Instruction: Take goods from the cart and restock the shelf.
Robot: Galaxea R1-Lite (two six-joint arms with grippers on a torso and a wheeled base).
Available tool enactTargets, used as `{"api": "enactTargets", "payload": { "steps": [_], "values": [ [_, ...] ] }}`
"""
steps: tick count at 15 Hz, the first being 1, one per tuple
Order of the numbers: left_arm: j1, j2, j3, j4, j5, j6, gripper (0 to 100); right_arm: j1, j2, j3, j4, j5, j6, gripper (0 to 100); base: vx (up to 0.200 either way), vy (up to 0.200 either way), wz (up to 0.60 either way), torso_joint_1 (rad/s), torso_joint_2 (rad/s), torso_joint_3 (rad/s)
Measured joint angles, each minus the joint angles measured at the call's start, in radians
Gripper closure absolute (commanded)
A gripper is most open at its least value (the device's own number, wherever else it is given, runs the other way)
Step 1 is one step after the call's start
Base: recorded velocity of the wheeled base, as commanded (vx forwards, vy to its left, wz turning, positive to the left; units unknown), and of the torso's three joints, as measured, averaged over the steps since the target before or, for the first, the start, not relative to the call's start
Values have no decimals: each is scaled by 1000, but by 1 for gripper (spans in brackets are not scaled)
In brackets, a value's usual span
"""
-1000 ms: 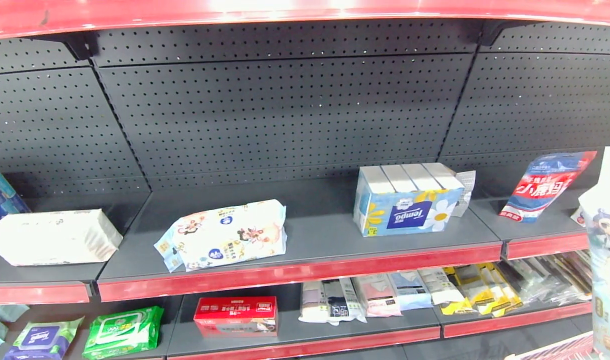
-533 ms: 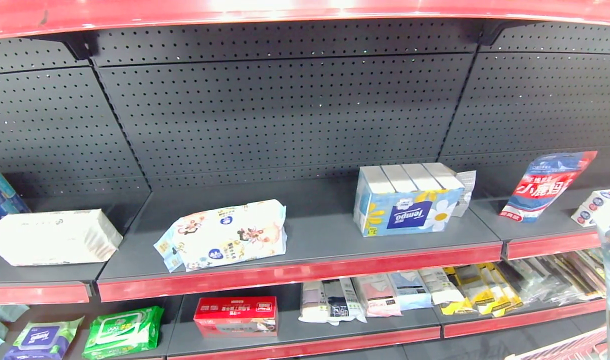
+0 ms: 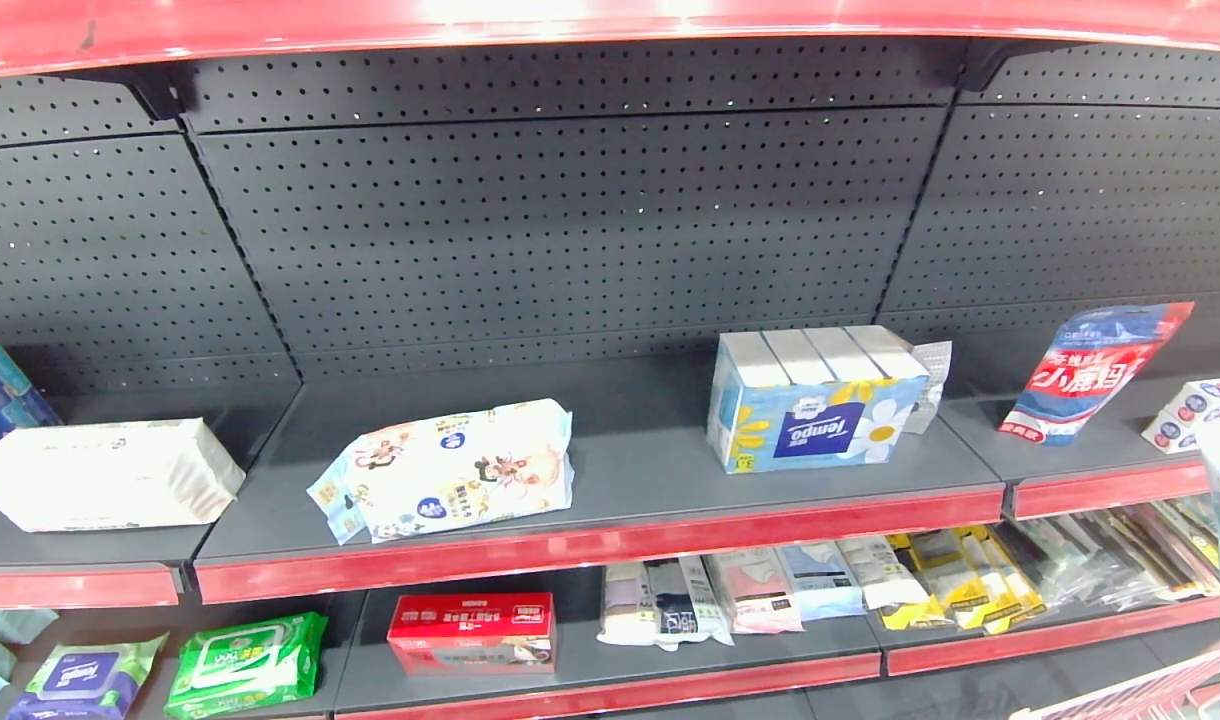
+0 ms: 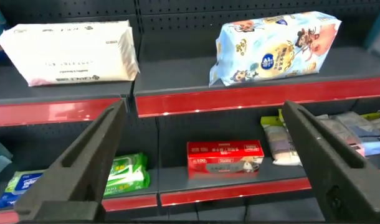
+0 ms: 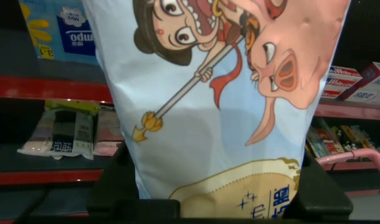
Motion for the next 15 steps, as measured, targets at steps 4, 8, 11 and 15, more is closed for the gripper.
{"api": "enactTargets", "payload": {
  "steps": [4, 8, 11, 15],
  "values": [
    [0, 0, 0, 1, 0, -1, 0, 0, -3, 6, 0, 3, -3, 100, 0, 0, 0, 0, 0, 0],
    [0, 0, 0, 0, -1, 1, 0, 2, -7, 17, 0, 7, -12, 100, 0, 0, 0, 0, 0, 0],
    [0, 0, 0, 0, -2, 2, 0, 4, -8, 27, -1, 8, -20, 100, 0, 0, 0, 0, 0, 0],
    [0, 0, 0, 0, -2, 3, 0, 3, -14, 50, 0, 7, -33, 100, 0, 0, 0, 0, 0, 0]
  ]
}}
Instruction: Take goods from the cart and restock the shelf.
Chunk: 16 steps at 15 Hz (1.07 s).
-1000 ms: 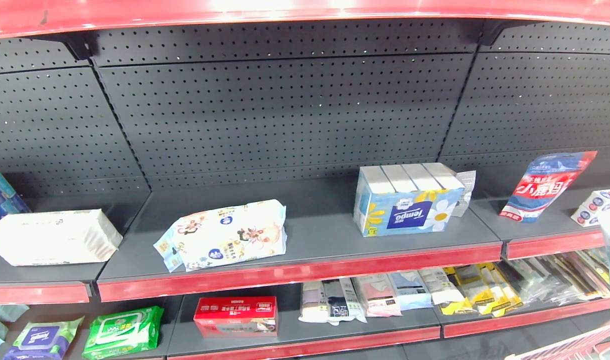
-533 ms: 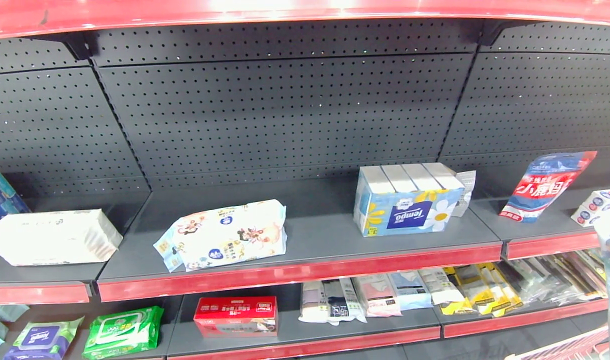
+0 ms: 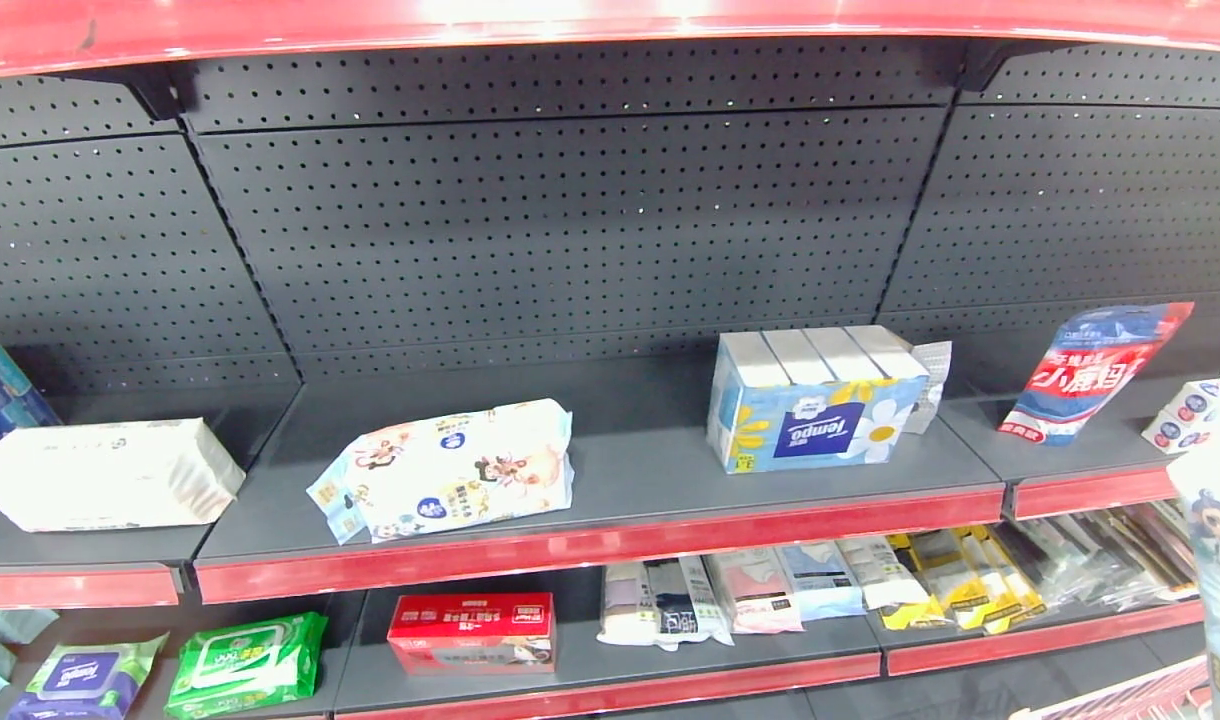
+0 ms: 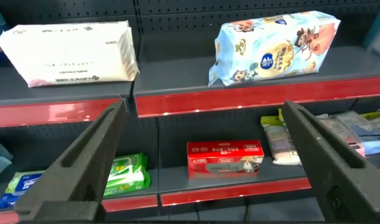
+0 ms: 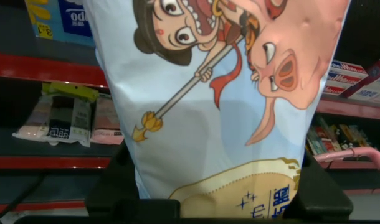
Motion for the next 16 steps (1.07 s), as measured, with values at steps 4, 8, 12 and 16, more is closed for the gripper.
{"api": "enactTargets", "payload": {
  "steps": [4, 8, 12, 16],
  "values": [
    [0, 0, 0, 0, 0, 0, 0, 0, 0, 5, 0, 0, 0, 100, 0, 0, 0, 0, 0, 0],
    [-1, 0, 0, 0, 0, 1, 0, 1, 0, 5, 0, 1, -2, 100, 0, 0, 600, 5, 0, 2],
    [0, 0, 0, 0, 0, 0, 0, 1, 0, 8, -1, 2, -2, 100, 0, 0, 600, 5, 6, 5],
    [1, 0, 0, -1, 0, 0, 0, 1, 0, 14, 0, 2, -8, 100, 0, 0, 150, 1, 1, 1]
  ]
}}
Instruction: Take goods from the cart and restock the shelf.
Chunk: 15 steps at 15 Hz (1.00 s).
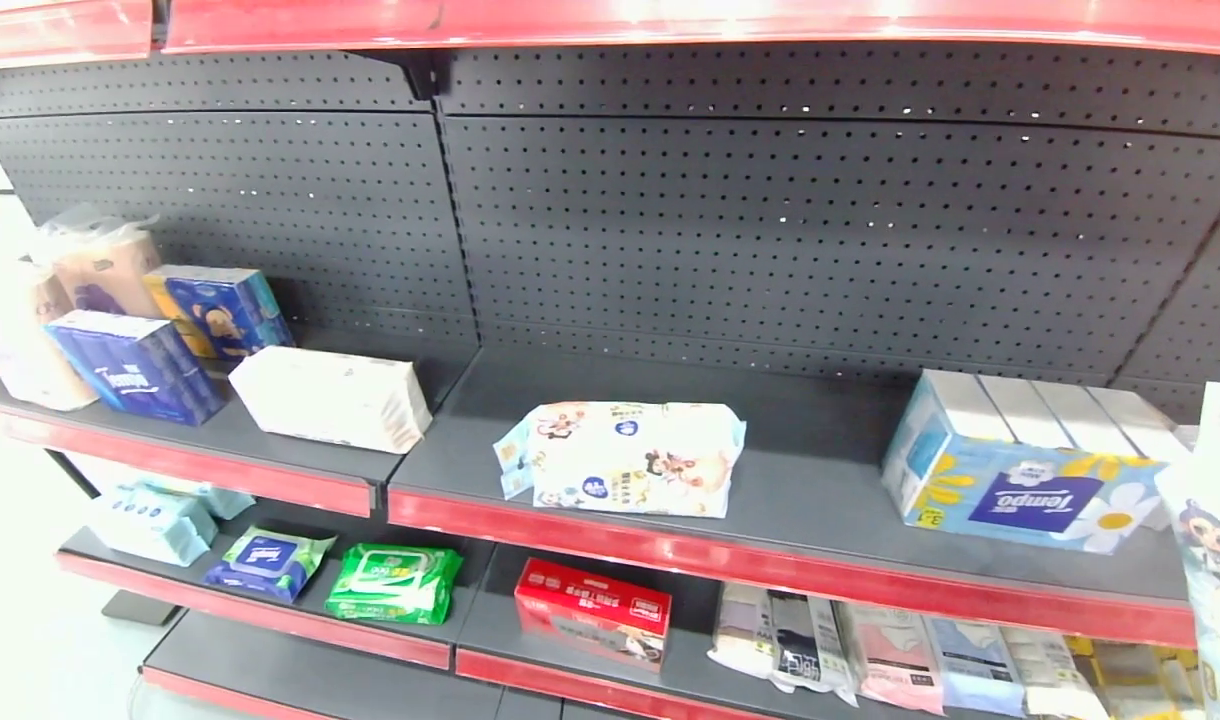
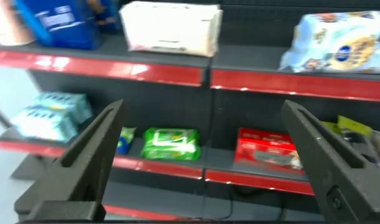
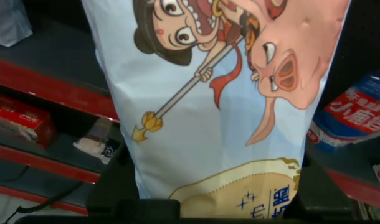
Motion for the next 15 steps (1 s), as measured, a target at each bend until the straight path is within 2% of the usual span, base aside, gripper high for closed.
{"api": "enactTargets", "payload": {
  "steps": [3, 7, 10, 11, 15],
  "values": [
    [0, 0, 0, 0, 0, 0, 0, 5, 1, -7, -1, 13, -5, 100, 0, 0, 0, 0, 0, 0],
    [-1, 0, 0, 2, 0, -6, 0, 8, 21, -79, 1, 153, -31, 100, 0, 0, 0, 0, 0, 0],
    [-1, 0, 0, 2, 0, -7, 0, 13, 124, -188, -2, 283, -46, 100, 0, 0, 0, 0, 0, 0],
    [-1, 0, 0, 2, 0, -7, 0, 26, 179, -234, -4, 308, -50, 100, 0, 0, 0, 0, 0, 0],
    [-1, 0, 0, 2, 0, -7, 0, 171, 389, -409, -15, 347, -38, 100, 0, 0, 0, 0, 0, 0]
  ]
}}
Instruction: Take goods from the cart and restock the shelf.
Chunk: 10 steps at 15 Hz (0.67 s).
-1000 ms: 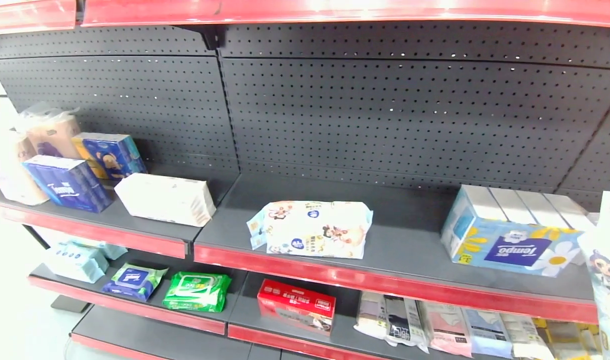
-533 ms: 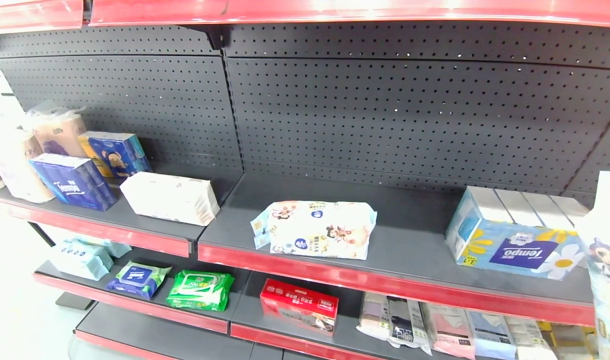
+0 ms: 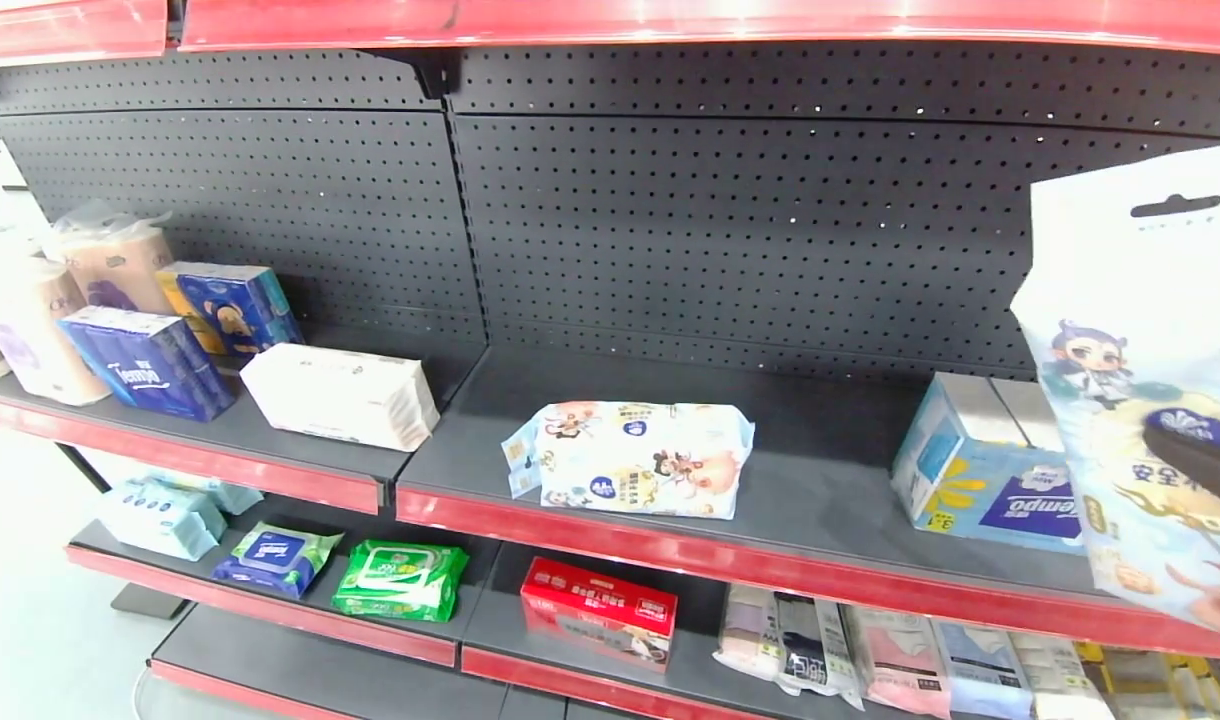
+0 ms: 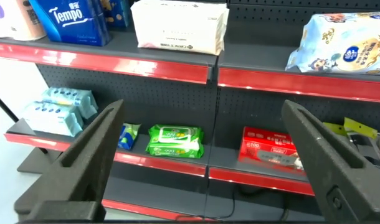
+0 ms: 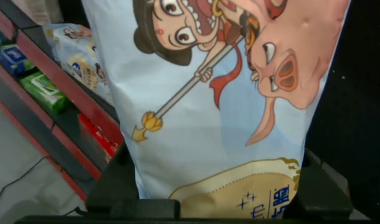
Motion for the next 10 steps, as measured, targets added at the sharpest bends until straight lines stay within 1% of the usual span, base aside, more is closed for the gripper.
{"api": "enactTargets", "payload": {
  "steps": [2, 4, 6, 7, 10],
  "values": [
    [0, 0, 0, 0, 0, 0, 0, 76, 104, -66, -14, 2, 11, 100, 0, 0, 0, 0, 0, 0],
    [0, 0, 0, 0, 0, 0, 0, 120, 210, -106, -110, 4, 21, 100, 0, 0, 0, 0, 0, 0],
    [0, 0, 0, 0, 0, 0, 0, 135, 306, -117, -224, 4, 44, 100, 0, 0, 0, 0, 0, 0],
    [0, 0, 0, 0, 0, 0, 0, 140, 351, -118, -254, 6, 56, 100, 0, 0, 0, 0, 0, 0],
    [0, 0, 0, 0, 0, 0, 0, 147, 457, -120, -287, 10, 70, 100, 0, 0, 0, 0, 0, 0]
  ]
}}
